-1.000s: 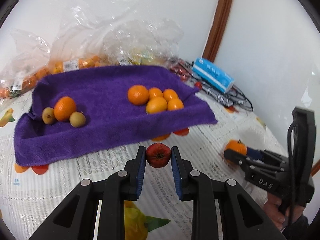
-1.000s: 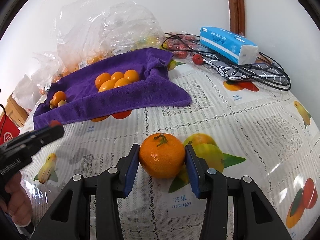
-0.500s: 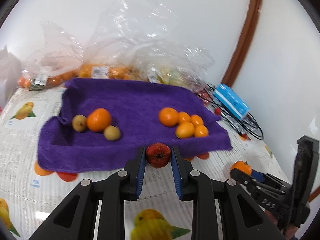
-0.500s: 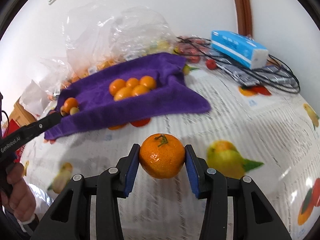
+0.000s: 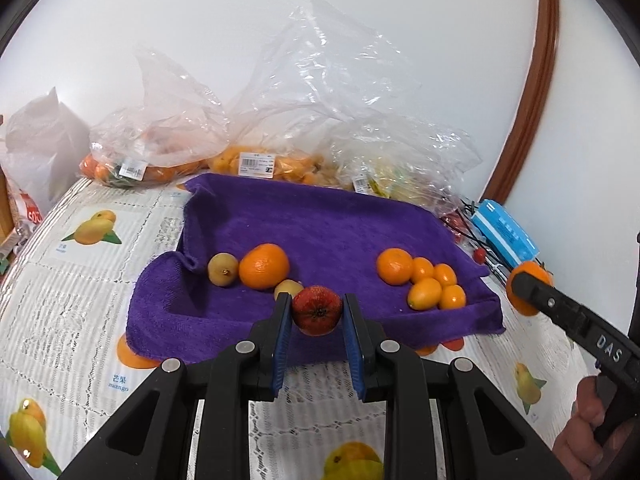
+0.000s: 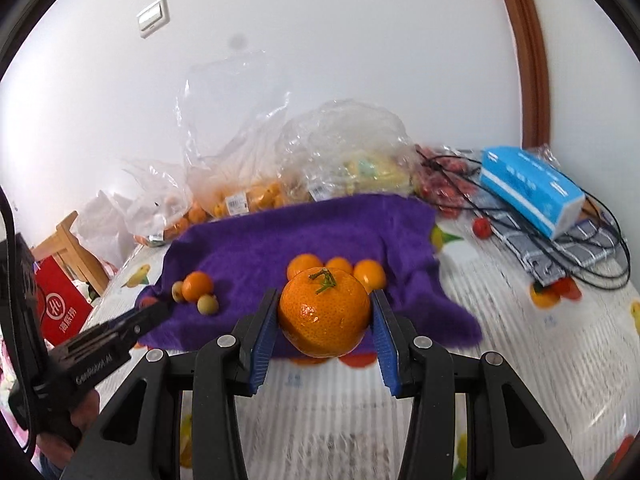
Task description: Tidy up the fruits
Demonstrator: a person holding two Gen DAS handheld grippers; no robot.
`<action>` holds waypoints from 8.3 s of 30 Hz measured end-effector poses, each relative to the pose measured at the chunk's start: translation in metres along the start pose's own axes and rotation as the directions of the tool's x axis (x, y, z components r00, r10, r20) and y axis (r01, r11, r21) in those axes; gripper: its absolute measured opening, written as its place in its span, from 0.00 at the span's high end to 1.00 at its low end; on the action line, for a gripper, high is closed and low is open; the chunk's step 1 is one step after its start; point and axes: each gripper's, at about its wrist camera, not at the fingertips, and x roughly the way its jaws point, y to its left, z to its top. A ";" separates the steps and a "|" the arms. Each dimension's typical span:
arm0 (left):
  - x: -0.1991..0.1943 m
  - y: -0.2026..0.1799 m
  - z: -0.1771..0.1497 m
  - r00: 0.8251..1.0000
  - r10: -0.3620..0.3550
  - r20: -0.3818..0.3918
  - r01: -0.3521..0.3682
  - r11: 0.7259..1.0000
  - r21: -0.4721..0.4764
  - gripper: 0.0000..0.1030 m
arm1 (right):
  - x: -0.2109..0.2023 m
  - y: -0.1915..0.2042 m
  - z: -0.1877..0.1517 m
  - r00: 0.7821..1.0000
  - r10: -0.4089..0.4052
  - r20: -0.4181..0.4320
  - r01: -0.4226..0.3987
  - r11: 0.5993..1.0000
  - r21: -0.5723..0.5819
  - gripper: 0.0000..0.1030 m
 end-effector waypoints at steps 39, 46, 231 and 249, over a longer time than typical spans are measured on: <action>0.074 0.004 0.081 0.995 0.091 -0.046 -0.090 0.996 0.014 0.77 | 0.088 -0.021 0.066 1.000 -0.020 -0.016 0.019 0.998 -0.059 0.57; 0.098 0.001 0.070 0.993 0.081 -0.091 -0.080 0.997 0.013 0.77 | 0.113 -0.025 0.045 0.996 -0.019 -0.086 0.012 0.997 -0.082 0.57; -0.117 -0.037 -0.003 0.983 0.173 0.061 -0.176 0.983 0.050 0.19 | -0.111 0.029 -0.024 0.989 -0.151 0.001 0.151 0.988 -0.039 0.11; -0.171 -0.064 -0.013 0.977 0.191 0.091 -0.199 0.977 0.083 0.17 | -0.174 0.029 -0.024 0.993 -0.117 0.015 0.117 0.993 -0.022 0.00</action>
